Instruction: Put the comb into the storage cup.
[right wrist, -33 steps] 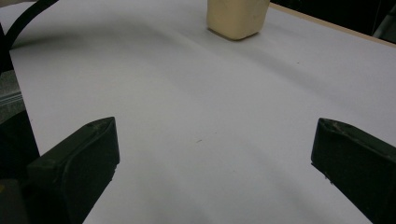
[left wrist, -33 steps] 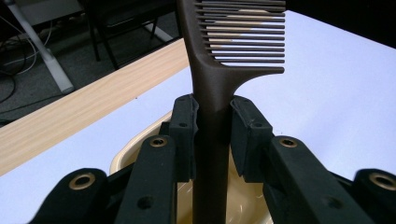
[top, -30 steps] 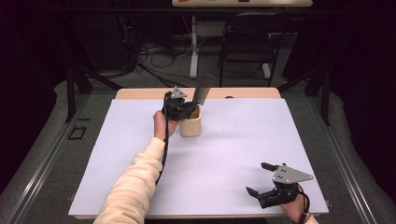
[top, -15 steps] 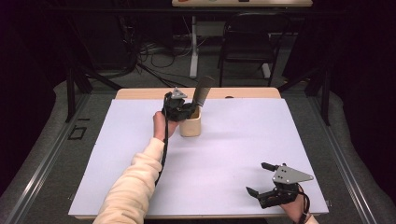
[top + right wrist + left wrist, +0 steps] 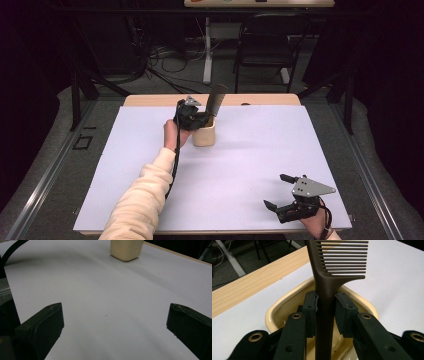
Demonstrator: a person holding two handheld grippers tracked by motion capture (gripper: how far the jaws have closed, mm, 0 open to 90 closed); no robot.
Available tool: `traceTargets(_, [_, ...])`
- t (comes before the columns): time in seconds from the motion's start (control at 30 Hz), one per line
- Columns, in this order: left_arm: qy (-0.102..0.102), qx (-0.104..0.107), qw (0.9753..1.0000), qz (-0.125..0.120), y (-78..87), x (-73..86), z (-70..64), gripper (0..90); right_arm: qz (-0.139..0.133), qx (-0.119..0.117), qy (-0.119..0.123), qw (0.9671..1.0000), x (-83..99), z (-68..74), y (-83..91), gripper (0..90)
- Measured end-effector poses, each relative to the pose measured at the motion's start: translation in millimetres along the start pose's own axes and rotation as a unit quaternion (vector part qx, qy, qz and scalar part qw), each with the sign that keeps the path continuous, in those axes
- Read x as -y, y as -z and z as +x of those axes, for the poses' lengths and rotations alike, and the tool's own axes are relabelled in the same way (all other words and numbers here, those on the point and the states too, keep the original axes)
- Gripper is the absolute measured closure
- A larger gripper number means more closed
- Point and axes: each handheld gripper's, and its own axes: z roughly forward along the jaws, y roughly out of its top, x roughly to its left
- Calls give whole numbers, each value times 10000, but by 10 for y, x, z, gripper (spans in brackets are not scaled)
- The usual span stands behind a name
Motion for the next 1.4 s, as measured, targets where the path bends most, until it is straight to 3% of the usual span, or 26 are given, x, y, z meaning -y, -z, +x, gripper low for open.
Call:
traceTargets(0.47, [22,37,9998,197,-26,47,14,708,2,-1,-7,10000,-1,1,0,5])
traceTargets(0.9, [-2,-1,9999,-120,219,43,-23,501,-11,-2,-5,10000,-2,4,-3,5])
traceTargets(1.17, [28,24,10000,-8,356,70,-26,368,19,-12,-10,10000,-2,4,-4,5])
traceTargets(1.4, [48,-67,9998,-189,490,117,-18,251,15,-9,10,10000,-5,7,-3,5])
